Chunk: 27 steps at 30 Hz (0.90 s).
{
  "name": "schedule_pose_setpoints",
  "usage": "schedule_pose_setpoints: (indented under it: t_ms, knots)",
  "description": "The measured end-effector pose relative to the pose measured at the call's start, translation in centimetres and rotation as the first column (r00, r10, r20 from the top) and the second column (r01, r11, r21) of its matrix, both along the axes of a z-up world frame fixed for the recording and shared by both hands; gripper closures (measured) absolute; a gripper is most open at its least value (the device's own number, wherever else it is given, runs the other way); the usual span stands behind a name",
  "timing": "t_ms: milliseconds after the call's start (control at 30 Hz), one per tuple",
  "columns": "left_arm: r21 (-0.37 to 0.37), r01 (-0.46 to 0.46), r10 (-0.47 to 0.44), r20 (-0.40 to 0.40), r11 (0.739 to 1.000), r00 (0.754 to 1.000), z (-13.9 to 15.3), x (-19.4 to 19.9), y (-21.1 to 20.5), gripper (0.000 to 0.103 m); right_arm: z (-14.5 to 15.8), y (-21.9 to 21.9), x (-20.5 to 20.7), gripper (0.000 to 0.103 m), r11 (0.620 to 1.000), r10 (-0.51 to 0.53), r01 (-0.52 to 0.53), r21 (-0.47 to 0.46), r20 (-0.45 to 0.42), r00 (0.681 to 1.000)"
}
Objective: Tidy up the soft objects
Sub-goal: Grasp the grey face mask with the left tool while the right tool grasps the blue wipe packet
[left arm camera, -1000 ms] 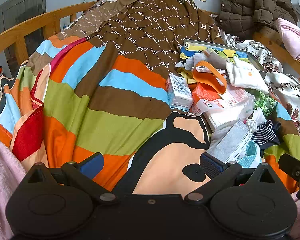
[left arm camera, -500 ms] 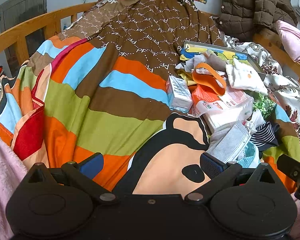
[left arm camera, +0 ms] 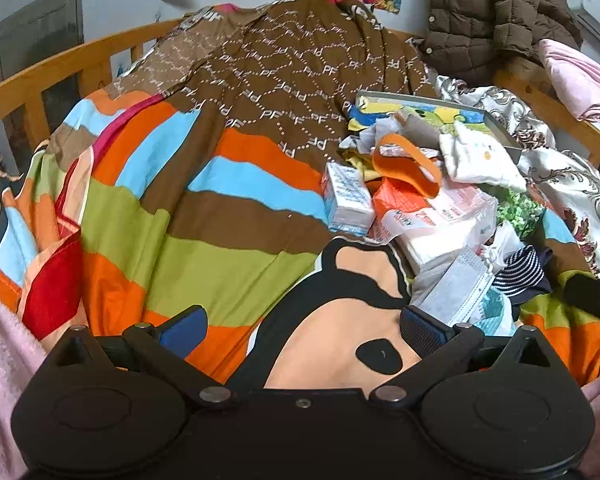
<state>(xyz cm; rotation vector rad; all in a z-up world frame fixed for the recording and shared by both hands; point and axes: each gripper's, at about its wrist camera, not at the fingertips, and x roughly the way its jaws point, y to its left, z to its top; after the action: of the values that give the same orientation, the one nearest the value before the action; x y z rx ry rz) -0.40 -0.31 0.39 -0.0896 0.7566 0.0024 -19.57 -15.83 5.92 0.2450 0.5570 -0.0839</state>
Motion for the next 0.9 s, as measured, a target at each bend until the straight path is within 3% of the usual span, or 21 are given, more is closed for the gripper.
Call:
schedule_pose_setpoints:
  t_ms: [333,467,600,667,900]
  knots:
    - [0.060,0.108,-0.112,0.079,0.992,0.991,1.0,0.8,-1.8,0.001,1.9,-3.3,2.7,0.000,0.995,0.063,-0.067,0.070,0.060,0.996]
    - [0.046,0.189,-0.192,0.093,0.981,0.977,1.1,1.4,-2.7,0.001,3.2,-4.4,4.2,0.000,0.992,0.118,-0.121,0.039,0.071,0.990]
    - [-0.064,0.285,-0.280,0.069,0.956,0.957,0.3,3.3,-3.7,0.002,3.7,-5.2,6.3,0.000,0.989,0.148,-0.148,-0.026,0.007,0.989]
    - [-0.103,0.315,-0.310,0.063,0.943,0.949,-0.3,4.3,-4.3,0.005,3.5,-5.8,8.0,0.000,0.987,0.159,-0.160,-0.016,-0.055,0.986]
    - [-0.045,0.375,-0.373,0.049,0.926,0.926,-2.2,6.2,-6.5,0.015,2.4,-7.6,12.9,0.001,0.981,0.180,-0.166,0.096,-0.160,0.971]
